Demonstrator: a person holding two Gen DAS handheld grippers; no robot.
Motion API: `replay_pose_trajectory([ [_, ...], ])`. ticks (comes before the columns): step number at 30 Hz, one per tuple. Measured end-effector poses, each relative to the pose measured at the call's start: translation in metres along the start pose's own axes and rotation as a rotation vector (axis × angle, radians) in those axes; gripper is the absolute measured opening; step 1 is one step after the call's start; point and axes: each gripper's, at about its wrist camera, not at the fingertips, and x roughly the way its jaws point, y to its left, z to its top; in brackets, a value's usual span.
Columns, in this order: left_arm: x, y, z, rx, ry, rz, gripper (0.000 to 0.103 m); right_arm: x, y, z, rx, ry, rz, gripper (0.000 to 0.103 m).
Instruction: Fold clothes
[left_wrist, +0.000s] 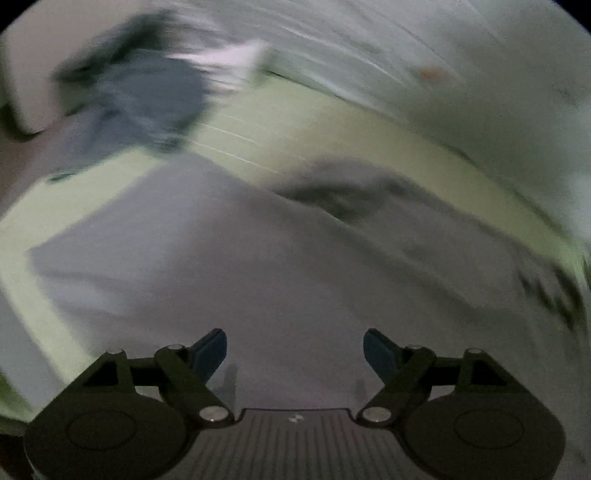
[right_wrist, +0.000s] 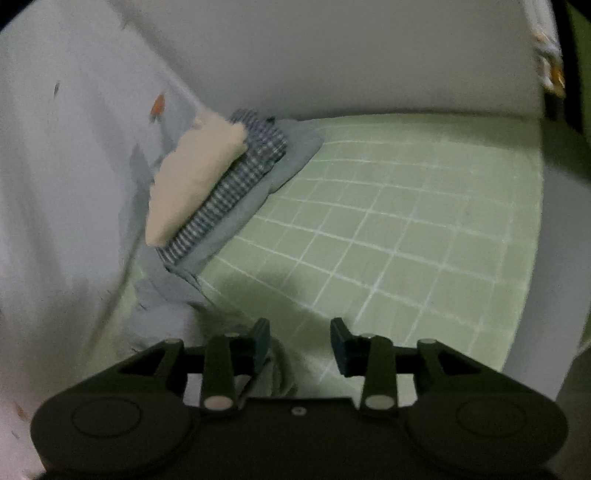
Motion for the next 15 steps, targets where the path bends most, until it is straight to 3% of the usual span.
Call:
replay_pose_trajectory([
  [5, 0.022, -0.071, -0.022, 0.220, 0.081, -0.007, 0.084, 0.028, 0.050, -0.014, -0.315, 0.017, -0.011, 0.038],
  [8, 0.036, -0.095, -0.037, 0.291, 0.146, 0.020, 0.085, 0.037, 0.088, -0.043, -0.578, 0.008, -0.005, 0.038],
  [12, 0.042, -0.105, -0.047, 0.287, 0.140, 0.073, 0.098, 0.042, 0.124, -0.092, -0.889, 0.029, 0.044, 0.039],
  [15, 0.046, -0.101, -0.046, 0.219, 0.158, 0.085, 0.103, 0.040, 0.131, -0.119, -1.002, 0.081, 0.108, 0.043],
])
